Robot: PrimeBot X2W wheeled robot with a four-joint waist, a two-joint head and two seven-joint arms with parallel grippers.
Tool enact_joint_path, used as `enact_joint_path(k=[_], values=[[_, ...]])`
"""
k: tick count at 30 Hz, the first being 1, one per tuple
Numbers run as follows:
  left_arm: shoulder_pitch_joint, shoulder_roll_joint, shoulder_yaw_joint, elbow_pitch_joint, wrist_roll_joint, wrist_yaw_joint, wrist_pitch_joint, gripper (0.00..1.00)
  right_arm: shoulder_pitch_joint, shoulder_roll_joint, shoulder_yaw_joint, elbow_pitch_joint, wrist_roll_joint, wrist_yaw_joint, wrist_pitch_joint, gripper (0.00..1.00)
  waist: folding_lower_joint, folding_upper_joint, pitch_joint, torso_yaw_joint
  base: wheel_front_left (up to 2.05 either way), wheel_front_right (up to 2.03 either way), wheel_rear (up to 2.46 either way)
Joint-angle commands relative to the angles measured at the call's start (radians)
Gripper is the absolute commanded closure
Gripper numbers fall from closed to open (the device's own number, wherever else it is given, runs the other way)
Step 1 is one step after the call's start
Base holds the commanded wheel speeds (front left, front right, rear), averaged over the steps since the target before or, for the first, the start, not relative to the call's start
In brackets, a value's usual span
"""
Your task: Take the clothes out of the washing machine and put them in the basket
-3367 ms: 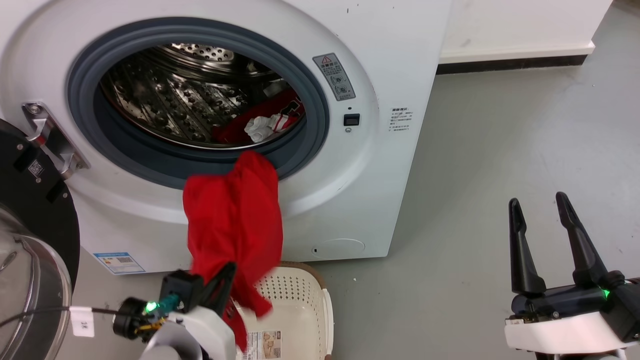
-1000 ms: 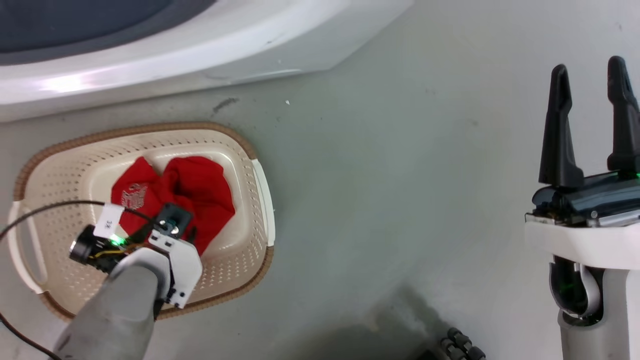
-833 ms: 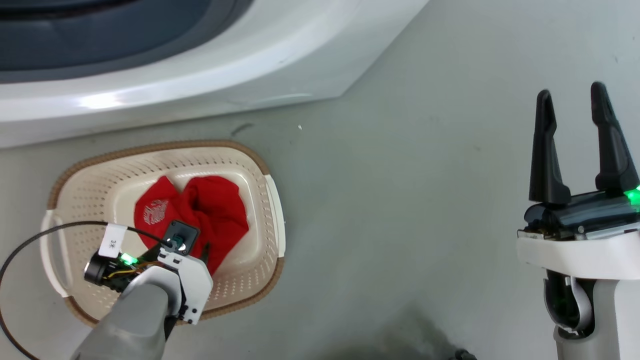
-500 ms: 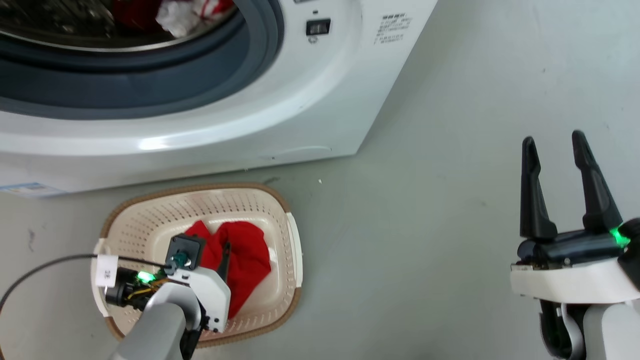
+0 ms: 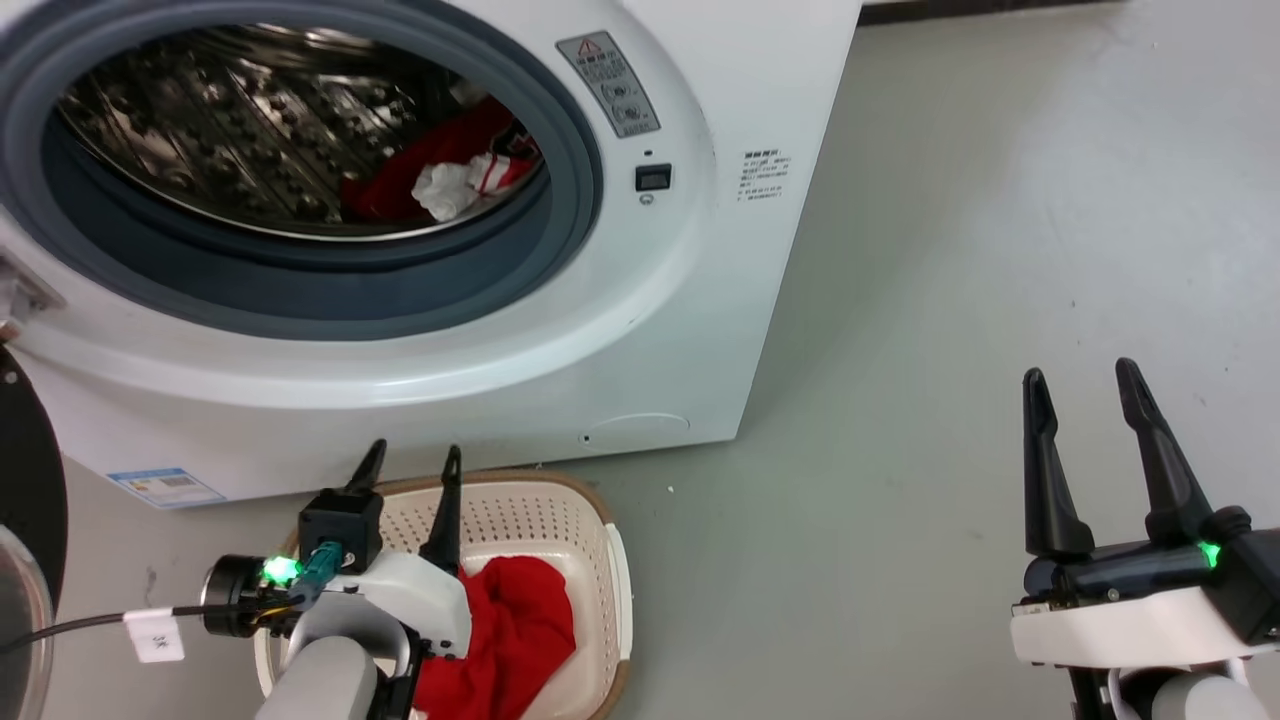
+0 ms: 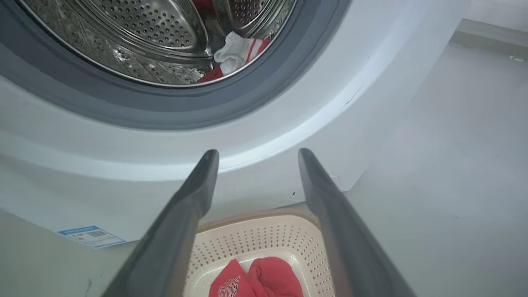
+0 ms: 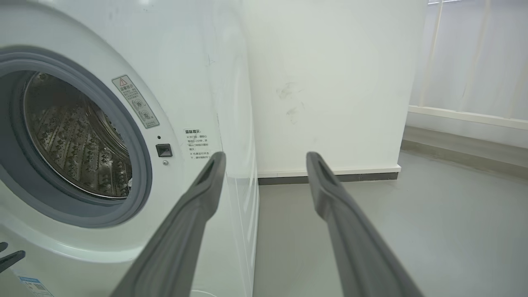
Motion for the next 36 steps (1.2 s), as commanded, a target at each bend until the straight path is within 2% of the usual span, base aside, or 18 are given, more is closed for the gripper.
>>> enact_joint_path(k=[1,4,9,20,28,36], values=[[0.020,-0.006,0.022,-0.038,0.015,0.008,-0.002,0.00,0.016,0.000,0.001,0.002,-0.007,-0.001,-0.002,0.00,0.0003,0.0000,-0.032,0.004,0.00,0.00,0.00],[0.037,-0.018,0.068,-0.111,0.041,0.013,-0.003,0.00,0.026,0.000,0.002,0.001,-0.007,-0.001,-0.002,0.00,0.0003,0.0000,-0.046,0.000,0.00,0.00,0.00],[-0.034,-0.014,0.119,-0.145,0.056,-0.037,-0.003,0.00,0.007,0.000,0.009,-0.008,-0.003,-0.001,-0.002,0.00,0.0003,0.0000,-0.027,-0.017,0.00,0.00,0.00],[-0.424,0.077,0.143,0.090,0.065,-0.123,0.033,0.00,-0.087,0.000,0.013,-0.030,0.035,-0.001,-0.002,0.00,0.0003,0.0000,0.150,-0.110,0.00,0.00,0.00],[-0.717,0.149,0.104,0.228,0.084,-0.177,0.165,0.00,-0.164,0.001,0.016,-0.048,0.080,-0.001,-0.002,0.00,0.0003,0.0000,0.307,-0.150,0.00,0.00,0.00],[-0.981,0.193,0.042,0.351,0.058,-0.201,0.384,0.00,-0.228,0.001,0.015,-0.064,0.113,-0.001,-0.002,0.00,0.0003,0.0000,0.438,-0.171,0.00,0.00,0.00]])
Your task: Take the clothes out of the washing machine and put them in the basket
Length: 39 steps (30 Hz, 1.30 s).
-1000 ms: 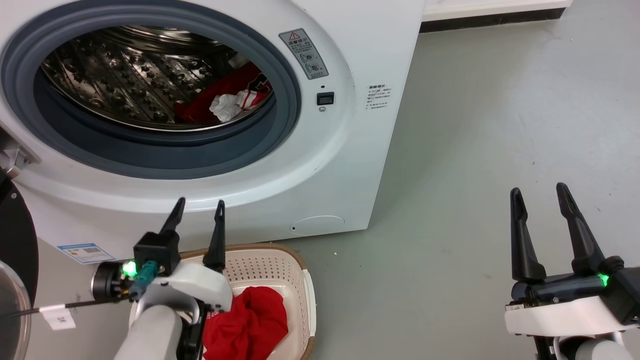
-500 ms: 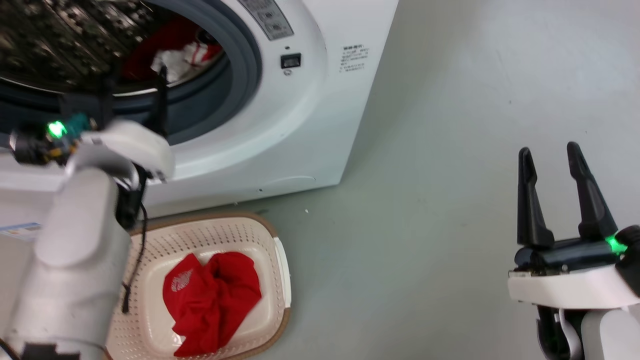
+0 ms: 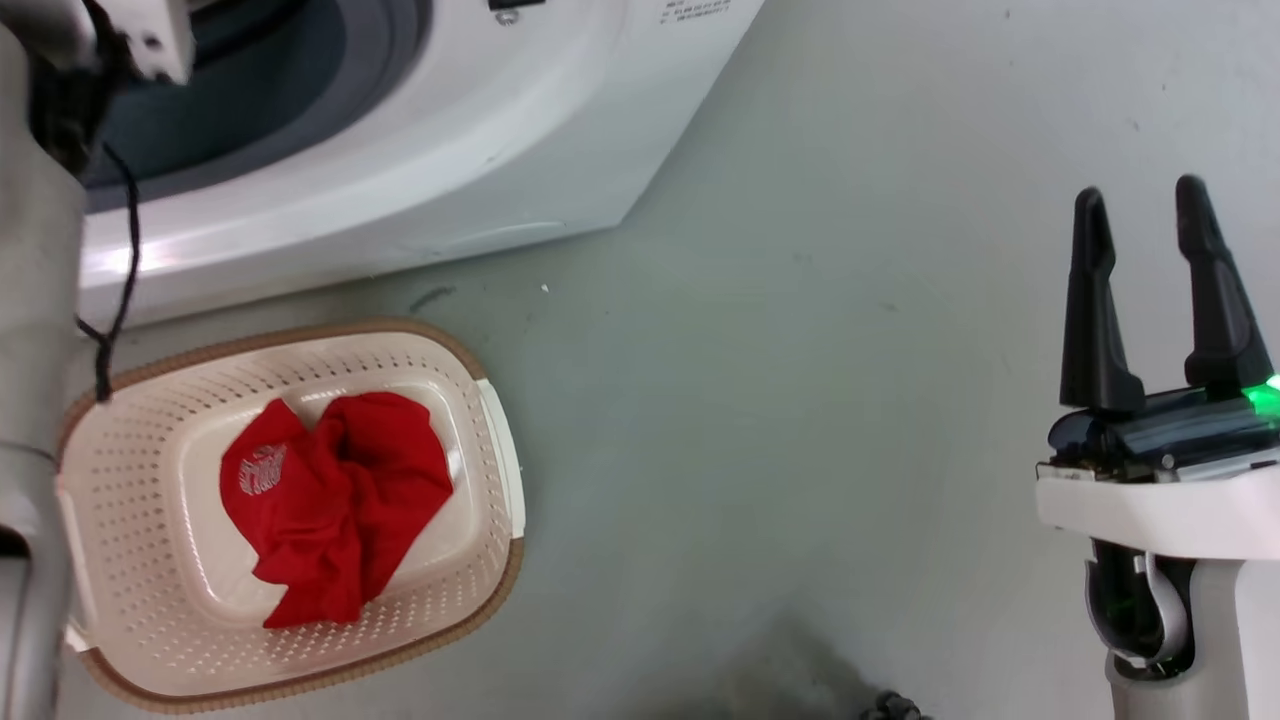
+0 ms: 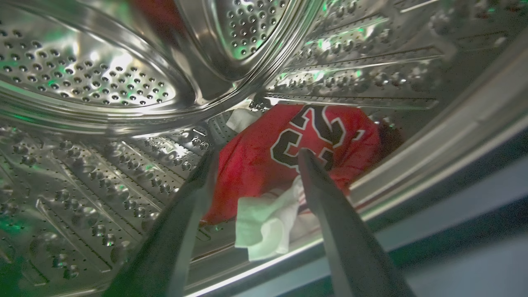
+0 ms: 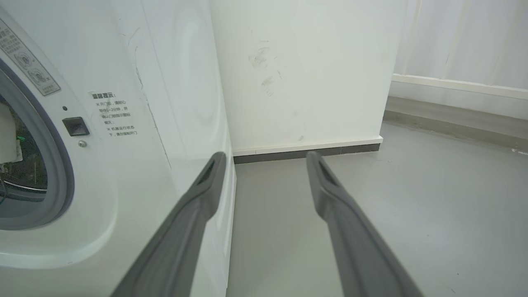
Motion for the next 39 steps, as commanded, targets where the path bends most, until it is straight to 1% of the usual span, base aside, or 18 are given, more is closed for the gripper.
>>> enact_joint_path(k=[1,4,7,9,12,13,16,17,19,25,32,33,34,37,39], values=[[-0.058,0.010,-0.008,0.020,-0.013,-0.002,0.044,0.00,-0.027,0.001,-0.002,-0.009,0.011,-0.001,-0.002,0.00,-0.0002,0.0000,0.070,-0.021,0.00,0.00,0.00],[-0.136,0.012,-0.035,0.047,-0.031,-0.004,0.126,0.00,-0.046,0.001,-0.005,-0.017,0.021,-0.001,-0.002,0.00,-0.0002,0.0000,0.117,-0.027,0.00,0.00,0.00],[-0.210,0.016,-0.033,0.072,-0.075,-0.004,0.211,0.00,-0.067,0.001,0.002,-0.030,0.029,-0.001,-0.002,0.00,-0.0002,0.0000,0.159,-0.035,0.00,0.00,0.00],[-0.255,0.025,-0.042,0.088,-0.086,-0.004,0.267,0.00,-0.073,0.001,0.001,-0.034,0.037,-0.001,-0.002,0.00,-0.0002,0.0000,0.185,-0.042,0.00,0.00,0.00],[-0.310,0.028,-0.056,0.117,-0.100,-0.004,0.356,0.00,-0.080,0.001,-0.004,-0.042,0.049,-0.001,-0.002,0.00,-0.0002,0.0000,0.213,-0.052,0.00,0.00,0.00],[-0.310,0.028,-0.056,0.117,-0.100,-0.004,0.356,0.00,-0.080,0.001,-0.004,-0.042,0.049,-0.001,-0.002,0.00,-0.0002,0.0000,0.213,-0.052,0.00,0.00,0.00],[-0.363,0.037,-0.064,0.140,-0.105,-0.004,0.429,0.00,-0.081,0.001,0.006,-0.044,0.056,-0.001,-0.002,0.00,-0.0002,0.0000,0.232,-0.066,0.00,0.00,0.00],[-0.391,0.038,-0.070,0.155,-0.107,-0.004,0.471,0.00,-0.082,0.001,0.013,-0.044,0.060,-0.001,-0.002,0.00,-0.0002,0.0000,0.244,-0.076,0.00,0.00,0.00],[-0.404,0.035,-0.071,0.162,-0.110,-0.003,0.489,0.00,-0.083,0.001,0.015,-0.045,0.061,-0.001,-0.002,0.00,-0.0002,0.0000,0.249,-0.080,0.00,0.00,0.00],[-0.457,0.022,-0.082,0.207,-0.109,0.032,0.589,0.00,-0.083,0.001,0.018,-0.050,0.072,-0.001,-0.002,0.00,-0.0002,0.0000,0.271,-0.094,0.00,0.00,0.00],[-0.454,0.009,-0.094,0.205,-0.108,0.068,0.626,0.00,-0.086,0.001,0.014,-0.047,0.080,-0.001,-0.002,0.00,-0.0002,0.0000,0.290,-0.094,0.00,0.00,0.00],[-0.444,0.009,-0.100,0.206,-0.103,0.070,0.635,0.34,-0.088,0.001,0.013,-0.047,0.080,-0.001,-0.002,0.00,-0.0002,0.0000,0.291,-0.094,0.00,0.00,0.00],[-0.429,0.006,-0.104,0.203,-0.103,0.073,0.637,1.00,-0.089,0.001,0.012,-0.047,0.080,-0.001,-0.002,0.00,-0.0002,0.0000,0.291,-0.093,0.00,0.00,0.00],[-0.384,-0.019,-0.109,0.176,-0.111,0.092,0.629,1.00,-0.087,0.001,0.006,-0.045,0.077,-0.001,-0.002,0.00,-0.0002,0.0000,0.289,-0.087,0.00,0.00,0.00],[-0.371,-0.023,-0.110,0.145,-0.112,0.104,0.619,1.00,-0.088,0.001,0.003,-0.043,0.073,-0.001,-0.002,0.00,-0.0002,0.0000,0.288,-0.082,0.00,0.00,0.00]])
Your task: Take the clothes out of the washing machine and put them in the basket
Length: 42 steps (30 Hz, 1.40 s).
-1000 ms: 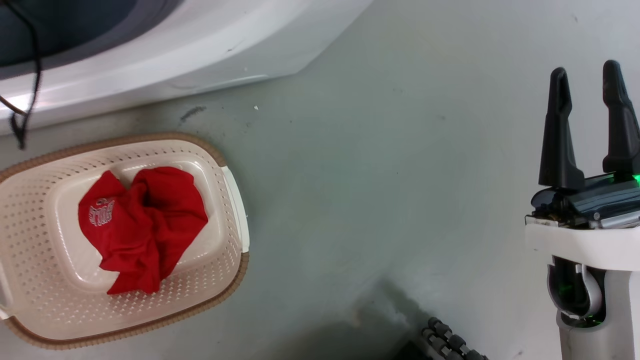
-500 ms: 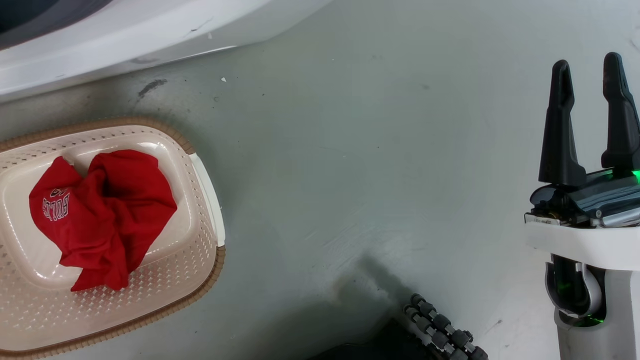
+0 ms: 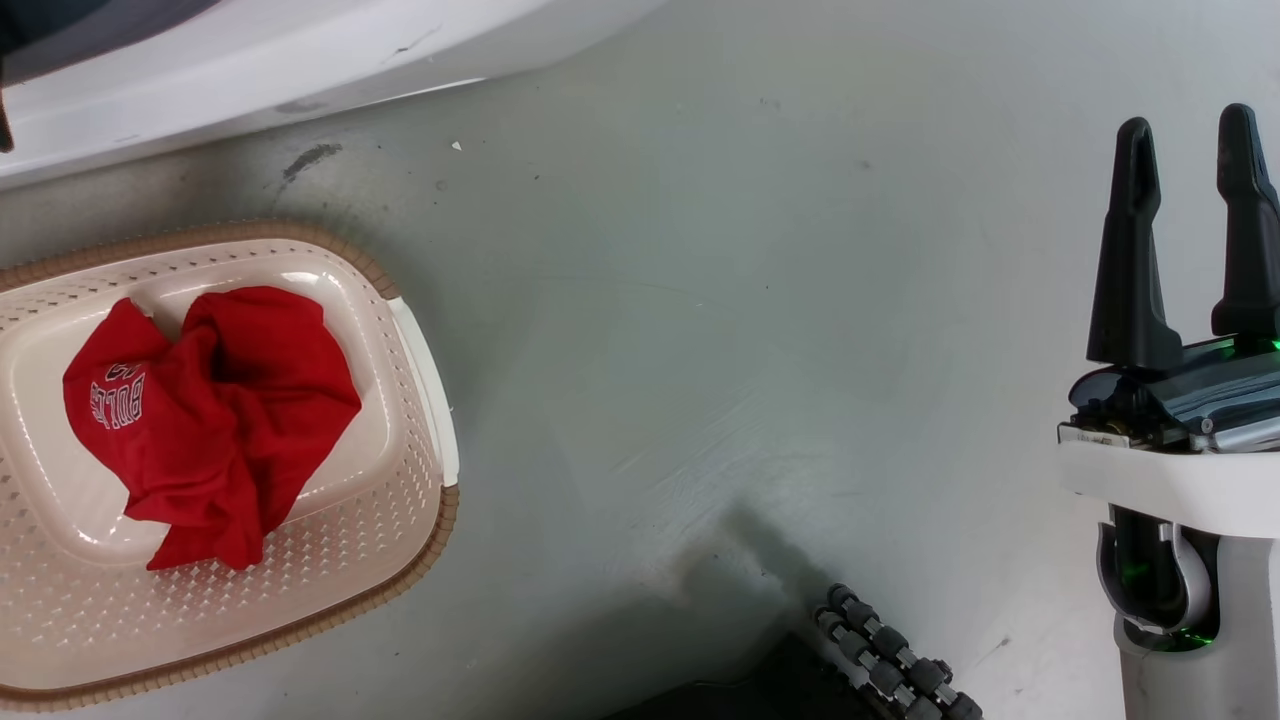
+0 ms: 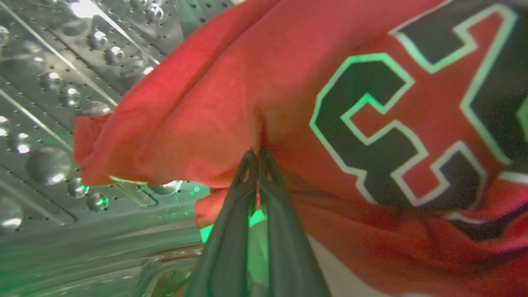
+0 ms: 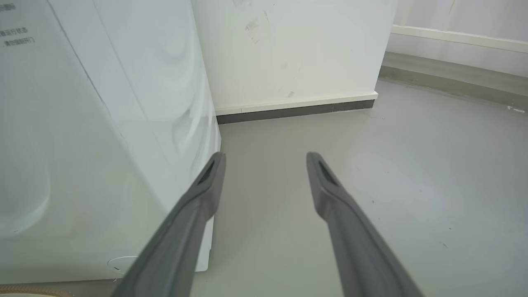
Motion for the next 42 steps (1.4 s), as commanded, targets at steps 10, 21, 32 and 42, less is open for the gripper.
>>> enact_joint_path(k=[10,21,32,42], values=[[0.141,-0.011,0.011,-0.136,-0.033,0.016,-0.117,1.00,-0.022,0.001,-0.020,0.010,-0.029,-0.001,-0.002,0.00,-0.0001,0.0000,-0.053,0.042,0.00,0.00,0.00],[0.271,0.016,0.038,-0.146,-0.092,-0.055,-0.284,1.00,0.011,0.001,-0.012,0.038,-0.070,-0.001,-0.002,0.00,-0.0001,0.0000,-0.177,0.105,0.00,0.00,0.00],[0.429,-0.019,0.000,-0.078,-0.144,-0.109,-0.466,1.00,0.048,0.001,-0.012,0.062,-0.103,-0.001,-0.002,0.00,-0.0001,0.0000,-0.292,0.145,0.00,0.00,0.00],[0.602,-0.038,-0.069,-0.048,-0.217,-0.115,-0.658,1.00,0.121,0.001,0.000,0.086,-0.124,-0.001,-0.002,0.00,-0.0001,0.0000,-0.442,0.168,0.00,0.00,0.00]])
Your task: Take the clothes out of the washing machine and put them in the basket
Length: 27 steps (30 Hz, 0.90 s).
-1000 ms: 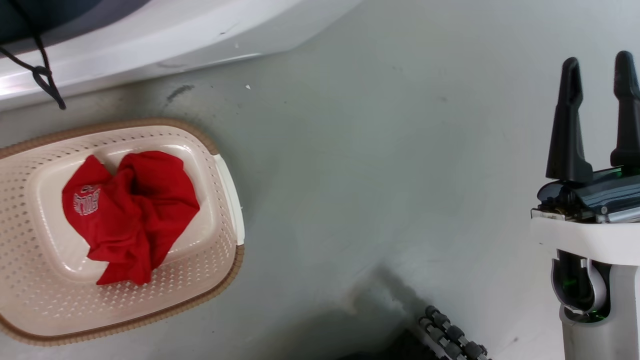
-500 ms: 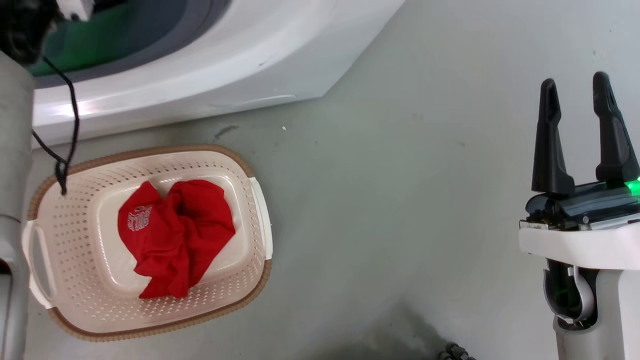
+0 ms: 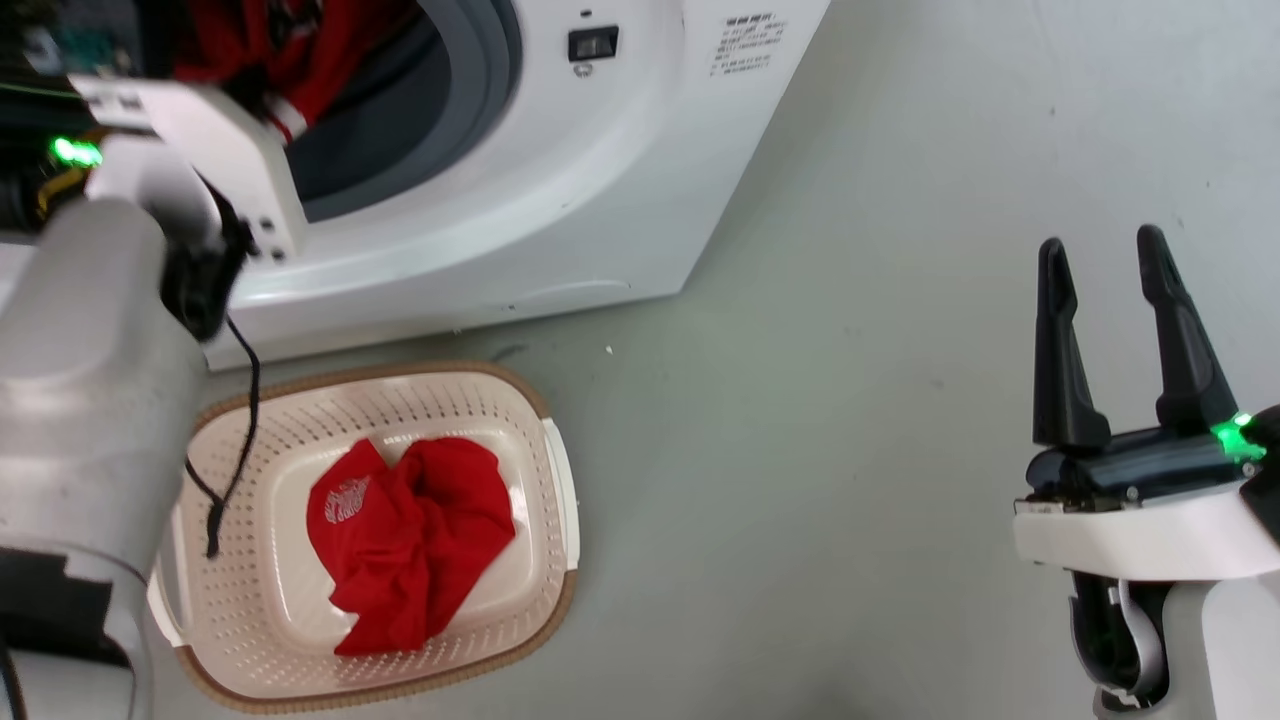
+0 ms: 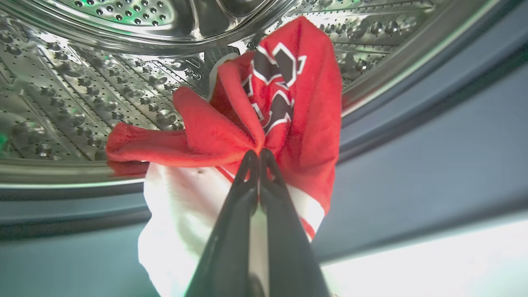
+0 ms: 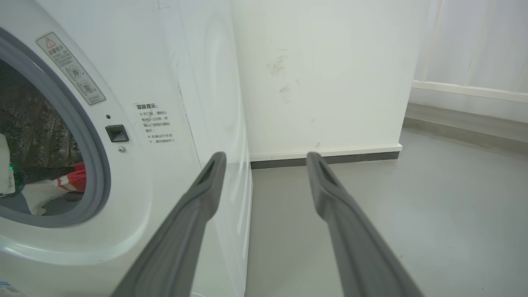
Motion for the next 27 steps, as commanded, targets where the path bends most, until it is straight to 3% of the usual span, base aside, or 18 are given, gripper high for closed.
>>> enact_joint_path(k=[1,16,27], values=[[0.042,0.005,-0.022,-0.010,-0.012,-0.001,-0.029,1.00,0.023,0.000,-0.003,0.003,-0.009,-0.001,-0.002,0.00,0.0001,0.0000,-0.058,0.015,0.00,0.00,0.00],[0.316,-0.024,-0.126,-0.088,-0.081,-0.001,-0.266,1.00,0.139,0.000,-0.001,0.024,-0.056,-0.001,-0.002,0.00,0.0001,0.0000,-0.258,0.091,0.00,0.00,0.00],[0.541,-0.029,-0.154,-0.235,-0.079,0.042,-0.315,1.00,0.212,0.000,-0.003,0.032,-0.068,-0.001,-0.002,0.00,0.0001,0.0000,-0.365,0.118,0.00,0.00,0.00]])
